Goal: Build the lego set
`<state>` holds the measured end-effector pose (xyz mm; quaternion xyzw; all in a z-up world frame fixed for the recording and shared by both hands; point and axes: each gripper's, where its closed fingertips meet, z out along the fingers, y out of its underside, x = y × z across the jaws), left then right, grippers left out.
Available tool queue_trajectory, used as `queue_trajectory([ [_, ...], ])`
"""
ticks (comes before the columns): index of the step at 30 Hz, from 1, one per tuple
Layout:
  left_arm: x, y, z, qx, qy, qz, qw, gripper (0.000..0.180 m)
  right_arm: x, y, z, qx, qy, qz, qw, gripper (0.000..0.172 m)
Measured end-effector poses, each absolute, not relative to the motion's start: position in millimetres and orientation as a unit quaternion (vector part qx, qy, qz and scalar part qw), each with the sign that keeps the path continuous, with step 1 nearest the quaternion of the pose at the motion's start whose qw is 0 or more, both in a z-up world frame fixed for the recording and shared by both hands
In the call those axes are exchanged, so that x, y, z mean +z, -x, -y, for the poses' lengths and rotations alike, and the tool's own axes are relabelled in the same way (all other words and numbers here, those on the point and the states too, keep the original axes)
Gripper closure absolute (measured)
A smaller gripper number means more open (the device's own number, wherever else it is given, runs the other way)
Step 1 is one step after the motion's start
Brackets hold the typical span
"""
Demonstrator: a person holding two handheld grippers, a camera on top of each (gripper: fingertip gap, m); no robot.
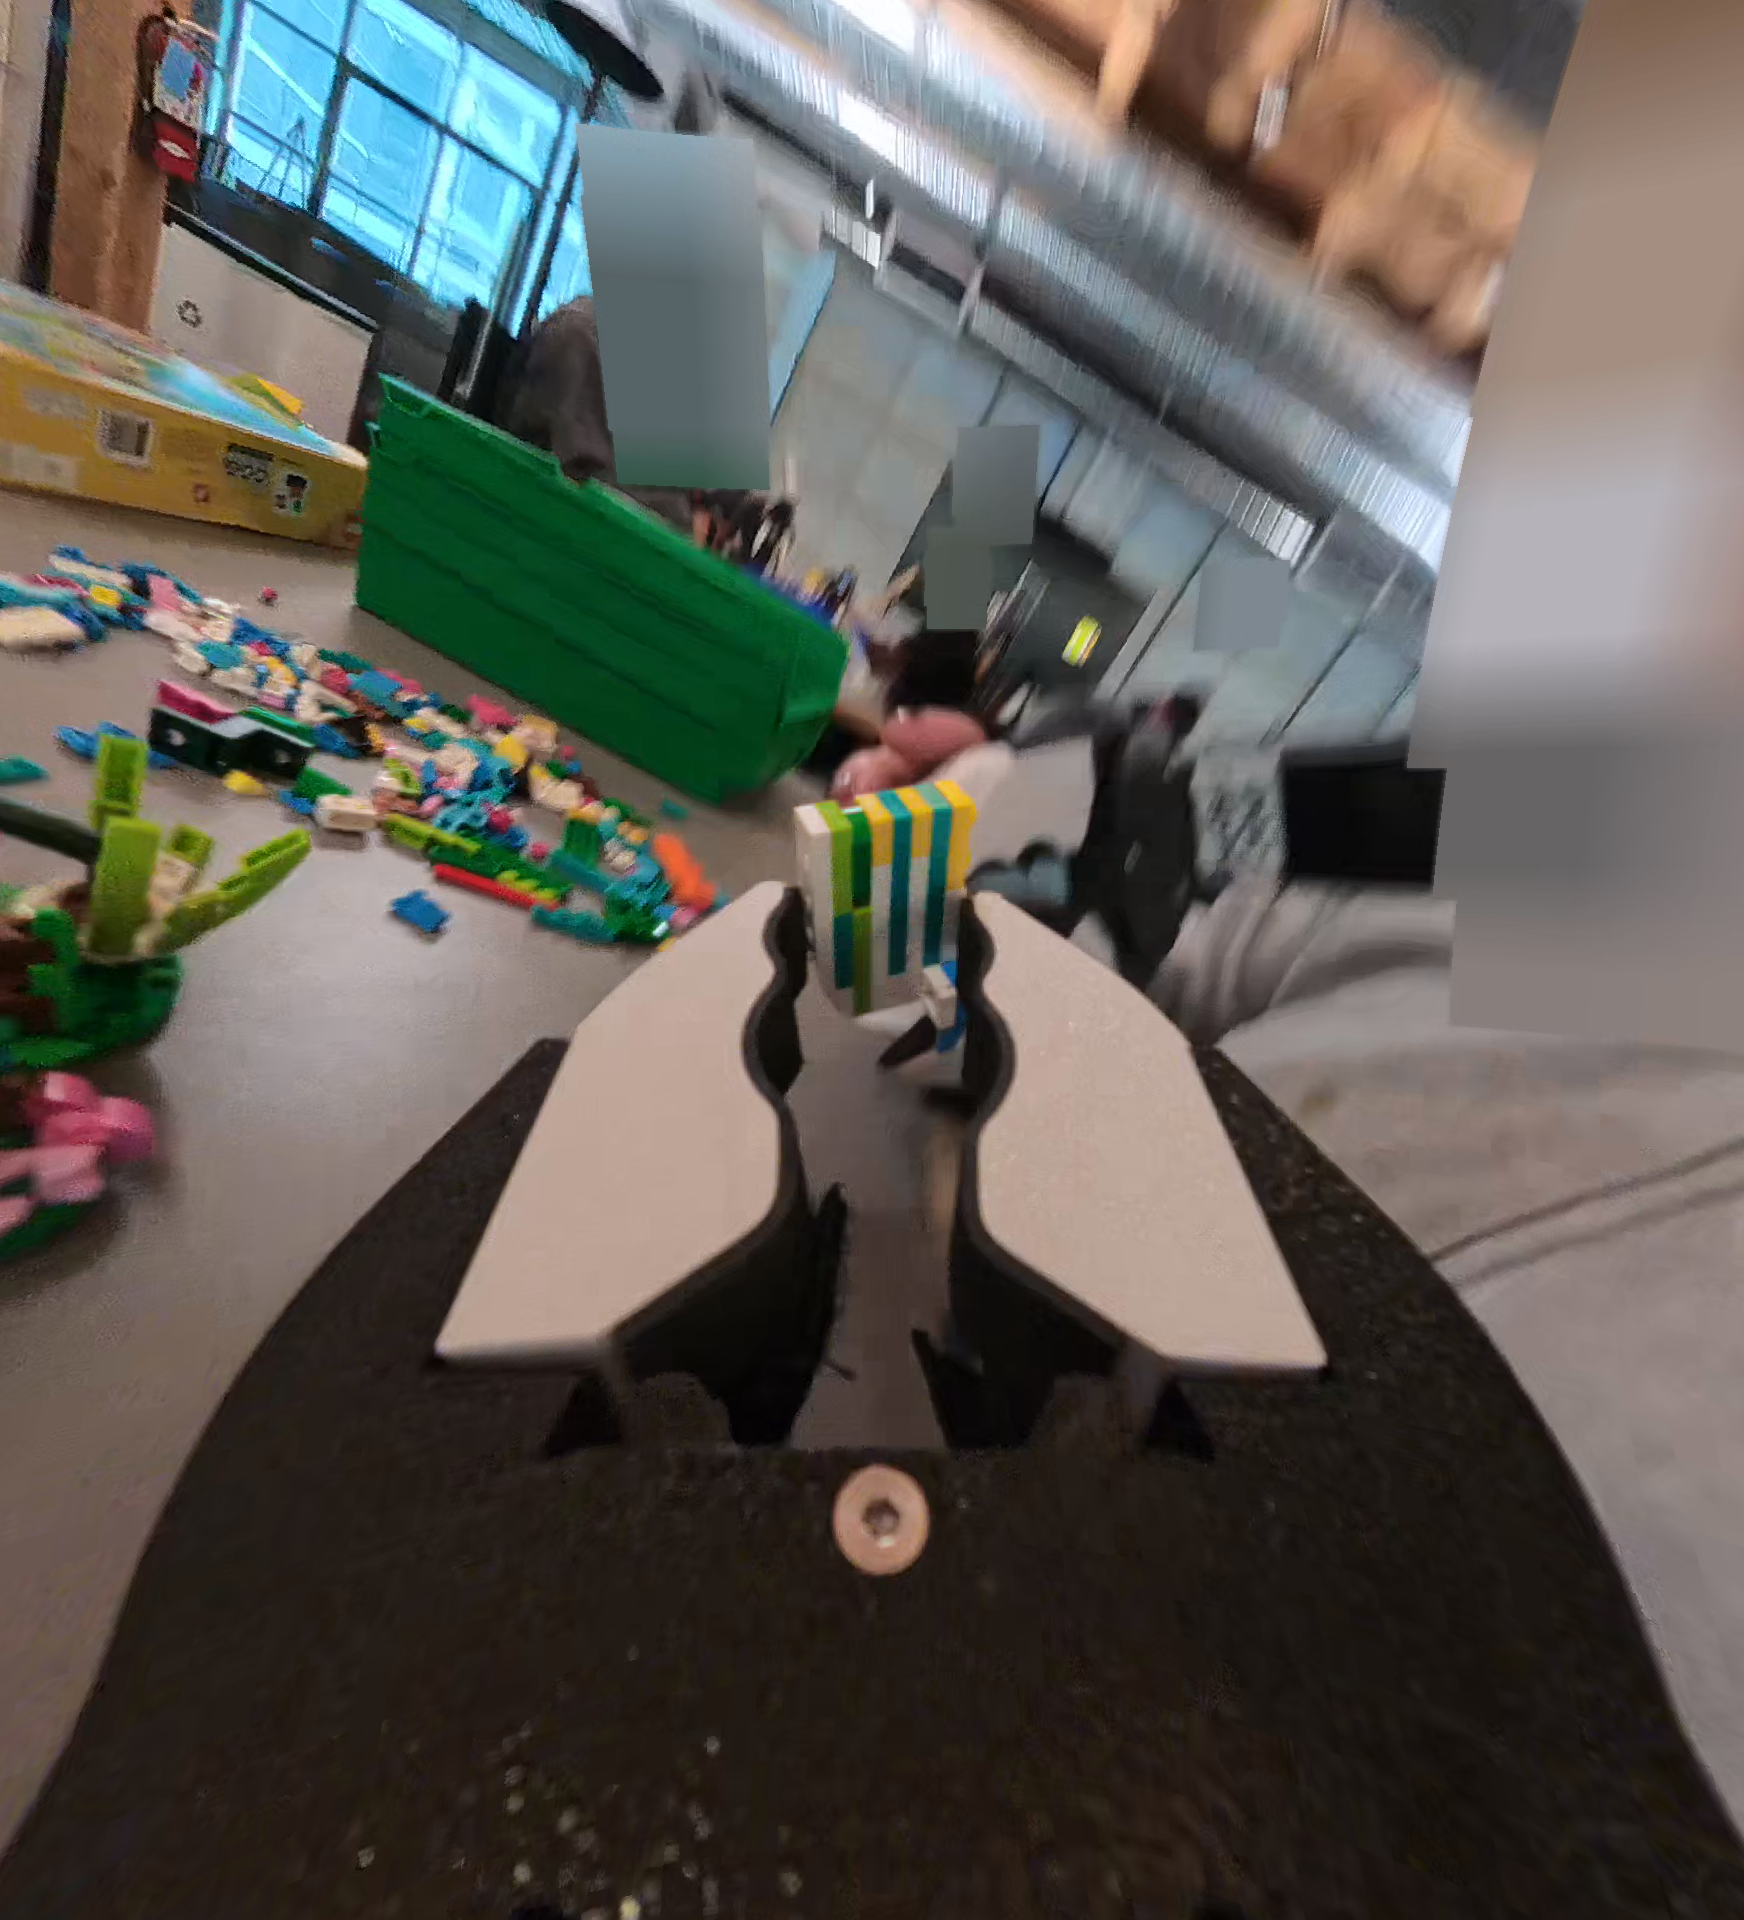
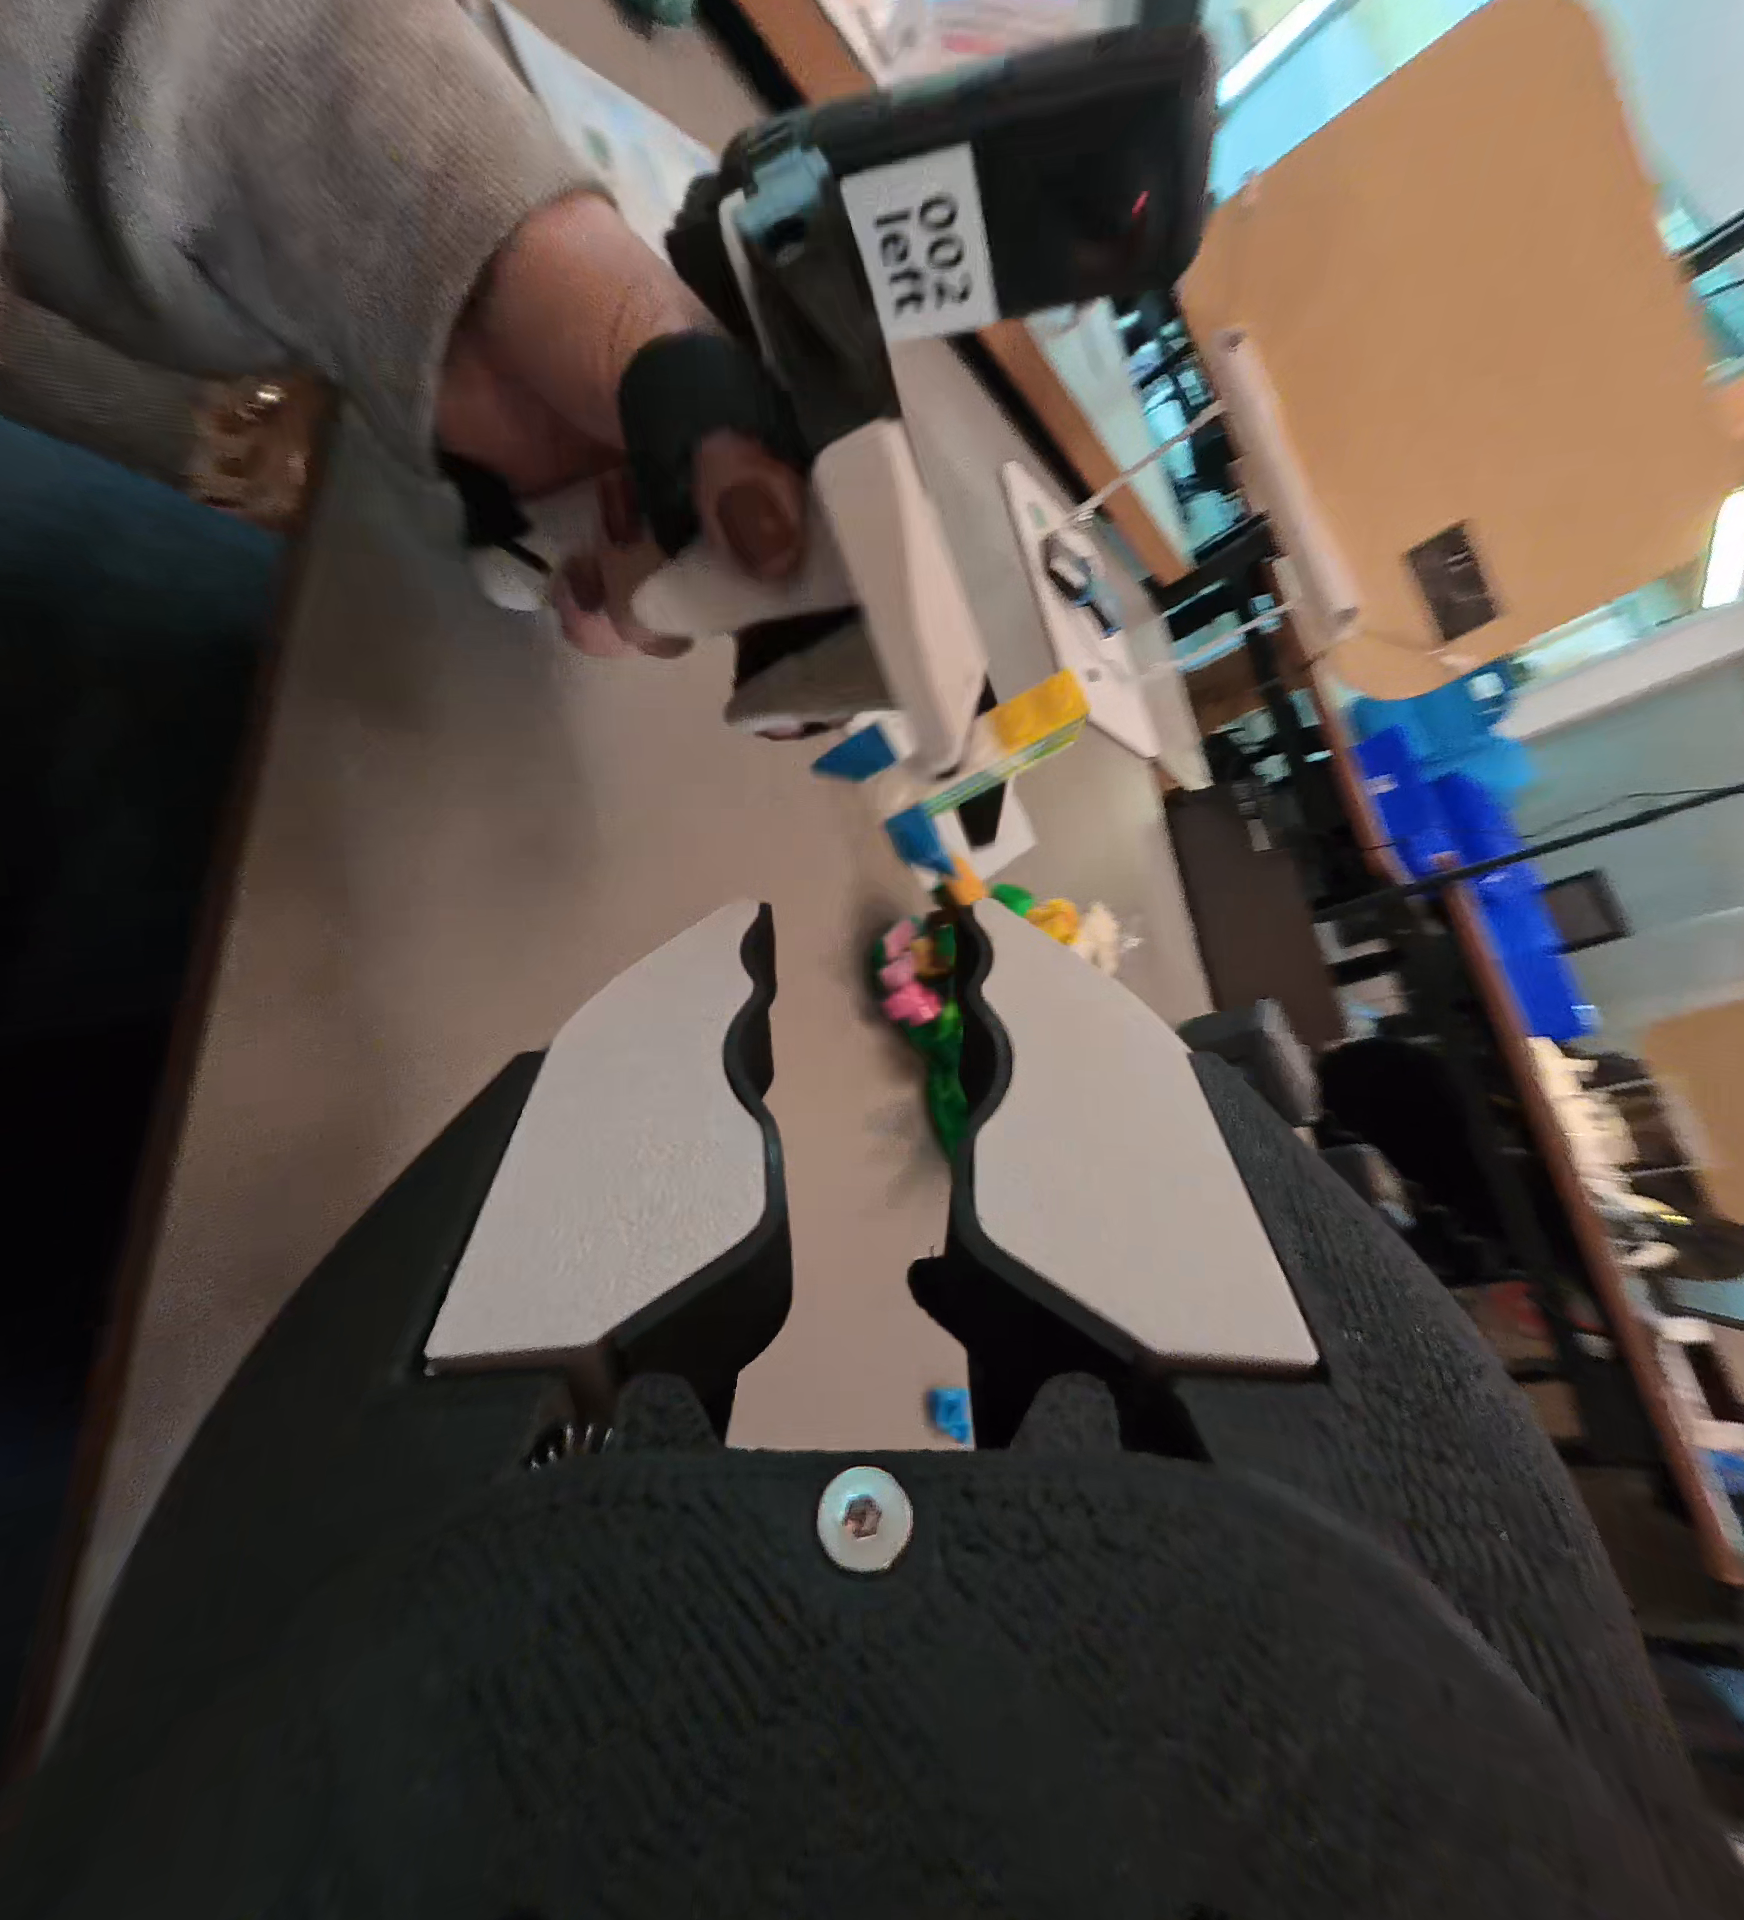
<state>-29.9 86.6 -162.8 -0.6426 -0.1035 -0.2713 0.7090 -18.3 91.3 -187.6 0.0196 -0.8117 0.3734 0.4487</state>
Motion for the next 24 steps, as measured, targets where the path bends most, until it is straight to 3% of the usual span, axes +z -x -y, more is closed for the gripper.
queue_trajectory([
  [1, -155, 38, -84, -0.316, 0.608, 0.148, 0.713, 0.153, -182, 21, -92, 0.371, -0.024, 0.799, 0.472, 0.138],
  [5, -139, 57, -79, -0.442, 0.494, 0.253, 0.704, 0.153, -161, 31, -91, 0.377, -0.035, 0.754, 0.537, 0.132],
  [12, -139, 60, -82, -0.471, 0.454, 0.296, 0.697, 0.153, -138, 45, -81, 0.355, -0.055, 0.693, 0.625, 0.142],
  [24, -150, 62, -82, -0.468, 0.455, 0.307, 0.693, 0.153, -151, 49, -83, 0.435, 0.014, 0.724, 0.536, 0.143],
])
